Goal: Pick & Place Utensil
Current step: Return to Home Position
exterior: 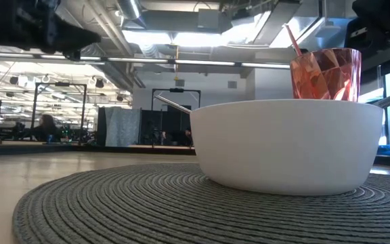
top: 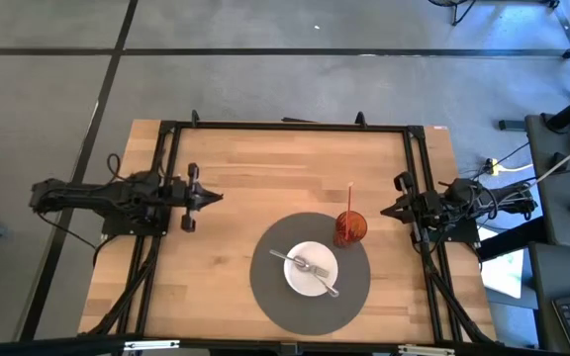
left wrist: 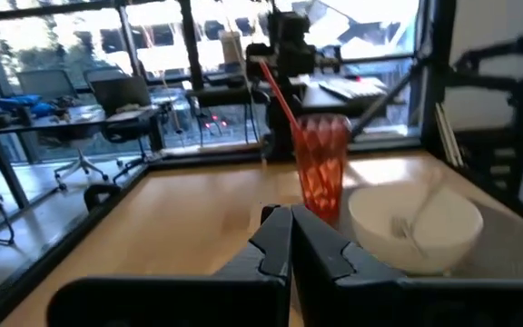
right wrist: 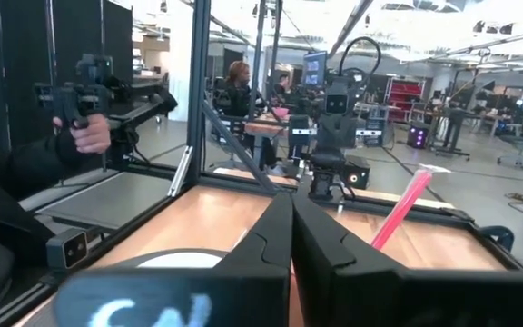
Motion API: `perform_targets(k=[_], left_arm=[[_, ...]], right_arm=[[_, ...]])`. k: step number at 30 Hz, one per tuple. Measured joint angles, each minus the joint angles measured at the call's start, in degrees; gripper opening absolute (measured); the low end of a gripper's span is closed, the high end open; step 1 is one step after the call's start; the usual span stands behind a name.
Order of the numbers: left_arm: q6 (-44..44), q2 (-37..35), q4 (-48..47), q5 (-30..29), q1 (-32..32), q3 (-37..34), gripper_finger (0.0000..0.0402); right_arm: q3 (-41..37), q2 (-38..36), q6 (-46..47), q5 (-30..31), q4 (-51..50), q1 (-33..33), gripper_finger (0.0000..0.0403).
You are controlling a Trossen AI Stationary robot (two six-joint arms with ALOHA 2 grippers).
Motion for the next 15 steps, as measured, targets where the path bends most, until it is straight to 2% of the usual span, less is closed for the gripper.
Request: perform_targets(k=[3, 11, 15], left_arm=[[1.4, -2.4, -4.4, -0.3, -1.4, 0.0, 0.0001], [3.5, -3.3, -7.1, -0.2, -4.0, 0.0, 0.0001], [3.6, -3.7, -7.2, -0.7, -4.0, -2.1, 0.0001]], right_arm=[[0.0, -0.3, 0.5, 0.0, 0.0, 0.0, 0.0001], [0.0, -0.4, 1.2, 1.3, -0.1, 0.0, 0.0001], [0.0, -0.4, 1.3, 1.5, -0.5, 0.0, 0.0001]])
